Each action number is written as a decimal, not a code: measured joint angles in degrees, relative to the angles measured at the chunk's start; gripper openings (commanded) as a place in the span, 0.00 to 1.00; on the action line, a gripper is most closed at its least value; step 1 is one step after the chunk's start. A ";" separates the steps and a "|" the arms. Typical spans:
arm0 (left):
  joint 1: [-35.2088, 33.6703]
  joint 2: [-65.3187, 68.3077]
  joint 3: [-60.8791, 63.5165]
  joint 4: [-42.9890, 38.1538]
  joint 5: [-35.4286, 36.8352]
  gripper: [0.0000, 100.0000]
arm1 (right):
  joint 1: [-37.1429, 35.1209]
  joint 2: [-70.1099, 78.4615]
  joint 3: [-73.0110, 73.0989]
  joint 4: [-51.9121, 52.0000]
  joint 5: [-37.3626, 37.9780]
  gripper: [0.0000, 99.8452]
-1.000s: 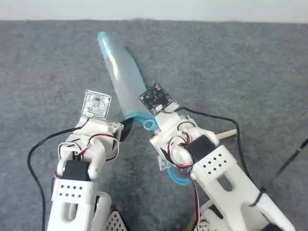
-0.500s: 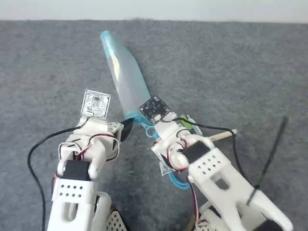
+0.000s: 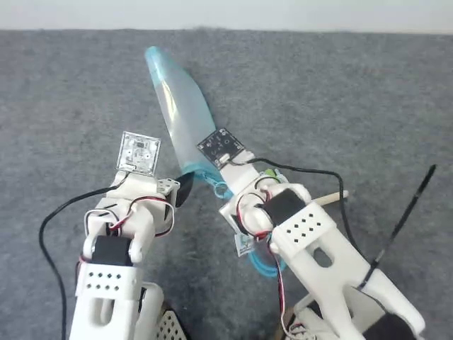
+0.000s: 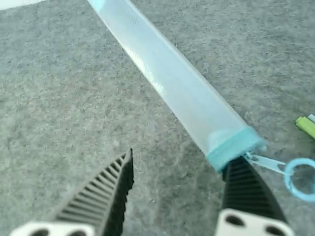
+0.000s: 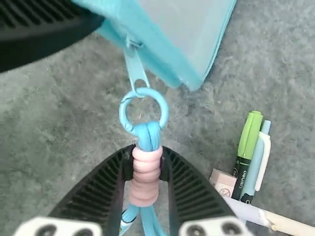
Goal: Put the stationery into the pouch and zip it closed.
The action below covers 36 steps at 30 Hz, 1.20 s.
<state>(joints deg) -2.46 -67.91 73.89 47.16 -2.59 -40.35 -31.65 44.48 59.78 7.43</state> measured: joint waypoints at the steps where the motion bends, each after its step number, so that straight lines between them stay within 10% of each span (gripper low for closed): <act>1: -0.09 0.00 0.00 -0.44 0.00 0.27 | -1.05 0.00 -0.26 0.53 0.79 0.01; 36: -0.26 0.00 5.89 -14.68 0.00 0.33 | -11.96 -0.79 -0.09 1.76 4.04 0.01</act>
<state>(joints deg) -2.73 -67.91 79.78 32.48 -2.59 -52.31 -32.44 44.40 61.54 11.47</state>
